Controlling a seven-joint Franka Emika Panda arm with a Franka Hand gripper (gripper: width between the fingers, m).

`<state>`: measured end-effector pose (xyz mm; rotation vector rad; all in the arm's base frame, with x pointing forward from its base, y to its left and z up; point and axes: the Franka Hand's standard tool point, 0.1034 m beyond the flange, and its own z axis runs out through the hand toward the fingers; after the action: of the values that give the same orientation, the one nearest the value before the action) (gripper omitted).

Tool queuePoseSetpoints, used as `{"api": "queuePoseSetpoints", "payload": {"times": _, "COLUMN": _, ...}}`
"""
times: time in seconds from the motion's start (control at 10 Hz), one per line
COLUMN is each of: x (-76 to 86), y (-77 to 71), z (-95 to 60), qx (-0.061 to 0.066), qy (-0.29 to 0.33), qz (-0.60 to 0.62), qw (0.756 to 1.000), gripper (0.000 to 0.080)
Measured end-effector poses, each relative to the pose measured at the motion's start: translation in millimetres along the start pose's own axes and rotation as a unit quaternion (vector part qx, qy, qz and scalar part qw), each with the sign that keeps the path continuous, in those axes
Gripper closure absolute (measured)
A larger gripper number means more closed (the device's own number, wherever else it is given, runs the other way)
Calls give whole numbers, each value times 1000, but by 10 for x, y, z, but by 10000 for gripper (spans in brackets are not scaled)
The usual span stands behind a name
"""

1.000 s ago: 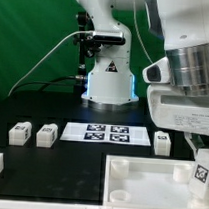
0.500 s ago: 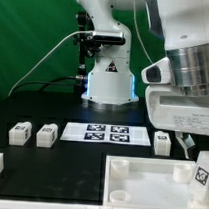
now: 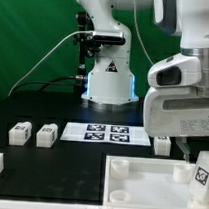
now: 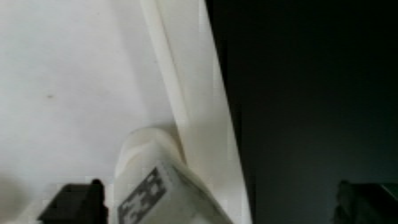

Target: Assemble one leg

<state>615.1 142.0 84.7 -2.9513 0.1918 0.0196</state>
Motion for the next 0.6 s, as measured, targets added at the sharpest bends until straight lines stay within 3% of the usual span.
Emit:
{"api": "queuePoseSetpoints", "payload": {"times": 0.2, "x": 6, "y": 26, "z": 6, "qx": -1, "qy": 0, "qz": -104, "qw": 995, "gripper": 151}}
{"api": "queuePoseSetpoints", "payload": {"times": 0.4, "x": 65, "y": 211, "z": 6, "qx": -7, "qy": 0, "qz": -237, "qw": 971, "gripper": 151}}
{"api": "queuePoseSetpoints", "payload": {"times": 0.6, "x": 159, "y": 328, "z": -33, "qx": -8, "qy": 4, "qz": -251, "qw": 968, "gripper": 151}}
